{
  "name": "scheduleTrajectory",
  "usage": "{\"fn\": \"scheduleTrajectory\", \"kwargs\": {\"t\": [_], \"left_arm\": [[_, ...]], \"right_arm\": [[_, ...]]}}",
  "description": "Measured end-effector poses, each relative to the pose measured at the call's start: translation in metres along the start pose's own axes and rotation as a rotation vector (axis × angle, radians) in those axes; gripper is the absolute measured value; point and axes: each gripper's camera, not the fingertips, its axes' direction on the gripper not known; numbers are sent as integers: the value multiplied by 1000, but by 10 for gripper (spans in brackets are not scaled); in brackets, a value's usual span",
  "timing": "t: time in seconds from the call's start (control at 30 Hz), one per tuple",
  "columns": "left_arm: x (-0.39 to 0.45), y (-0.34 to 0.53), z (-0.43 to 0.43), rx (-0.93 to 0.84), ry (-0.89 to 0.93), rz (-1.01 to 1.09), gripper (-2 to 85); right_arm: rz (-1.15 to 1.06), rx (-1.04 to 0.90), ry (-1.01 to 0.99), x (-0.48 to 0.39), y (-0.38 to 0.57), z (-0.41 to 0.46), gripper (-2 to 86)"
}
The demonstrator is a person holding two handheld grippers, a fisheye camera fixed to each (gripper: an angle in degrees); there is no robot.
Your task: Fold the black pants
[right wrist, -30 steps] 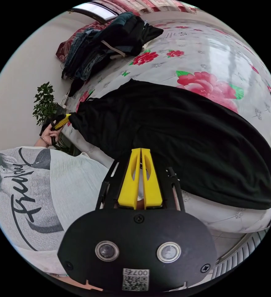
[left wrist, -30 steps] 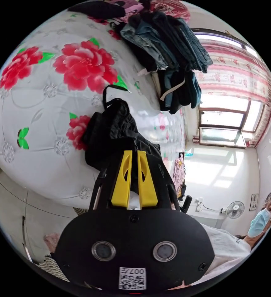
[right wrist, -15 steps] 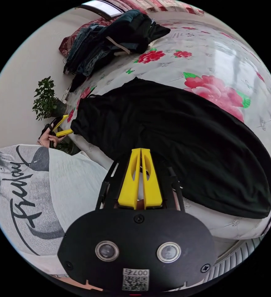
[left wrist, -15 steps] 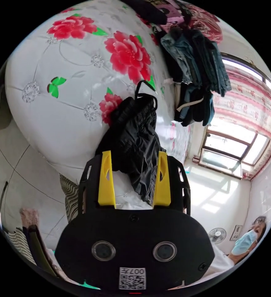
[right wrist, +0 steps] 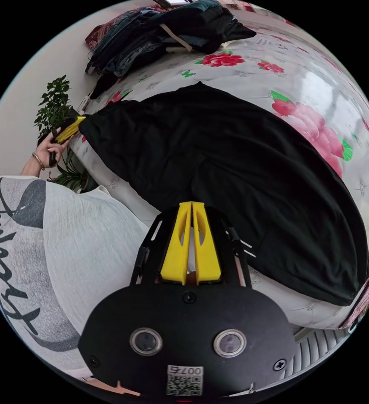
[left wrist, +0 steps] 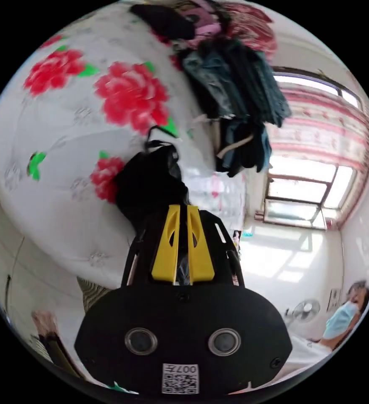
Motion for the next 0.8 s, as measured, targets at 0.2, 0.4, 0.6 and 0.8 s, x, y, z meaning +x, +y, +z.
{"fn": "scheduleTrajectory", "kwargs": {"t": [0.2, 0.4, 0.6, 0.8], "left_arm": [[118, -18, 10, -7, 96, 686, 5], [-63, -3, 36, -148, -232, 269, 5], [-140, 22, 32, -99, -93, 23, 19], [-139, 18, 47, -124, -150, 8, 55]], "right_arm": [[-14, -24, 22, 1, -4, -12, -3], [17, -69, 51, 6, 1, -4, -3], [70, -36, -9, 22, 12, -27, -3], [174, 106, -5, 56, 36, -82, -3]]}}
